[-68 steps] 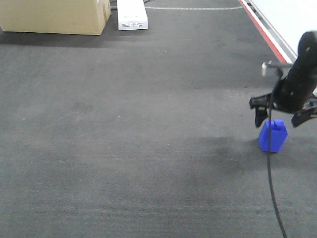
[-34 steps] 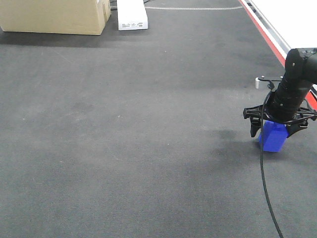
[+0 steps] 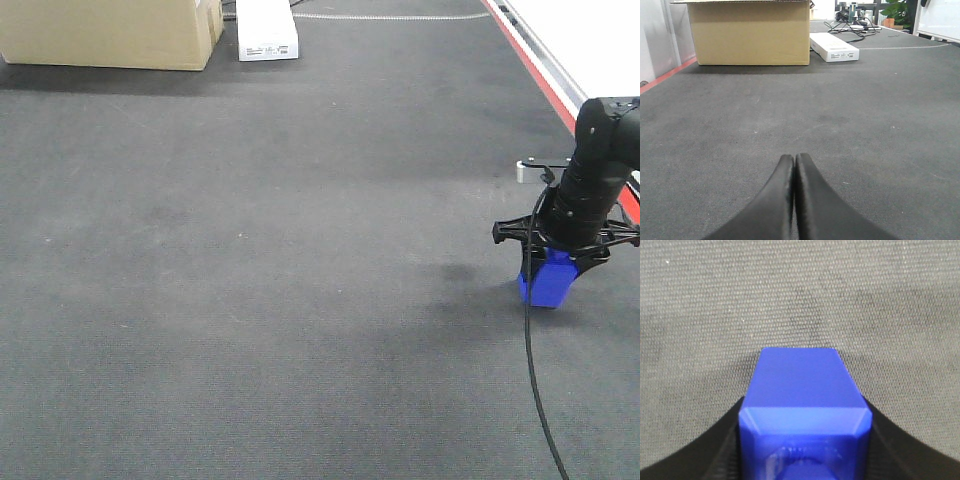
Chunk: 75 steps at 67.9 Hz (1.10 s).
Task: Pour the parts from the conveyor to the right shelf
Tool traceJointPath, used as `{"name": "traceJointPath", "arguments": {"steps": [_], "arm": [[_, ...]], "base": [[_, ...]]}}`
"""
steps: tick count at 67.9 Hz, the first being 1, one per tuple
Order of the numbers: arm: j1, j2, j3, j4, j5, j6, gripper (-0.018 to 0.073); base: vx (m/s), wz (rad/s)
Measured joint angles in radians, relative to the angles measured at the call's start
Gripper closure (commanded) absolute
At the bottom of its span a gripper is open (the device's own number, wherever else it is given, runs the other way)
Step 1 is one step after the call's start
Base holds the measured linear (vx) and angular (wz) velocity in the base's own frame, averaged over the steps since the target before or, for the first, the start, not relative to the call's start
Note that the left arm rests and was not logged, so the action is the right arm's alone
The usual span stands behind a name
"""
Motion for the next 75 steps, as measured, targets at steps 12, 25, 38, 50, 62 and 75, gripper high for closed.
{"name": "traceJointPath", "arguments": {"steps": [12,25,38,50,62,75], "arm": [[0.0,0.0,0.0,0.0,-0.001,0.0,0.0569],[0.0,-0.037,0.0,0.0,-0.021,0.0,0.0569],[0.0,-0.176,0.0,0.0,-0.043,0.0,0.0568],[0.0,-0.359,0.092,0.0,-0.121,0.0,0.0566],[0.0,-0.607,0.312,0.0,-0.262,0.0,0.0565],[0.0,-0.916,0.559,0.0,-0.414,0.0,0.0565]], "base": [[0.0,0.0],[0.0,0.0],[0.0,0.0],[0.0,0.0],[0.0,0.0],[0.0,0.0]]}}
